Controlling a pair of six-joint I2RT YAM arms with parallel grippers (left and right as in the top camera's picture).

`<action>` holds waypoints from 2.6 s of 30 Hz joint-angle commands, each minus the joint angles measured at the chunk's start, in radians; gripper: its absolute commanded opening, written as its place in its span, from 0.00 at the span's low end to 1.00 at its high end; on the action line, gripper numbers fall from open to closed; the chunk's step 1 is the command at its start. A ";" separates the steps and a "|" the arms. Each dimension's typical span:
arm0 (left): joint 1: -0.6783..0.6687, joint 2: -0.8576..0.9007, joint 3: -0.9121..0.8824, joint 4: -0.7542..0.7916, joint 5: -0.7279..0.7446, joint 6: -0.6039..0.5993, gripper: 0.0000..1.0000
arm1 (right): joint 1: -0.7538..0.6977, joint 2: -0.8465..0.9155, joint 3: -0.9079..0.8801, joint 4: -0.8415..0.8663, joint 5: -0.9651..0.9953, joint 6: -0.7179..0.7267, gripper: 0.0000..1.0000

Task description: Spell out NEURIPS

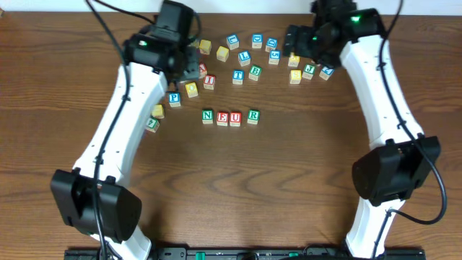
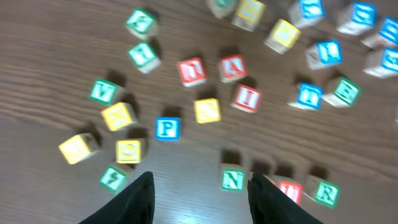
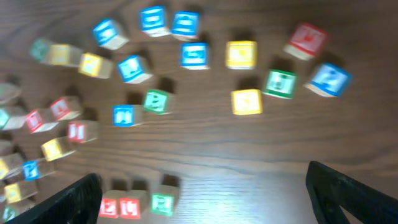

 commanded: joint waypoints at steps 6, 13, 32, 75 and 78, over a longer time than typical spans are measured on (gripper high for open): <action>0.092 -0.012 -0.008 -0.006 -0.012 0.027 0.49 | 0.138 0.055 0.013 0.075 0.098 0.037 0.98; 0.163 -0.012 -0.008 -0.002 -0.012 0.027 0.49 | 0.162 0.103 0.013 0.139 0.108 0.087 0.89; 0.216 -0.012 -0.008 0.017 -0.012 0.019 0.49 | 0.169 0.153 0.013 0.183 0.215 0.093 0.88; 0.340 0.037 -0.010 -0.018 -0.094 -0.018 0.49 | 0.398 0.423 0.013 0.481 0.193 0.252 0.61; 0.340 0.037 -0.010 -0.018 -0.094 -0.019 0.49 | 0.398 0.437 0.013 0.495 0.193 0.252 0.60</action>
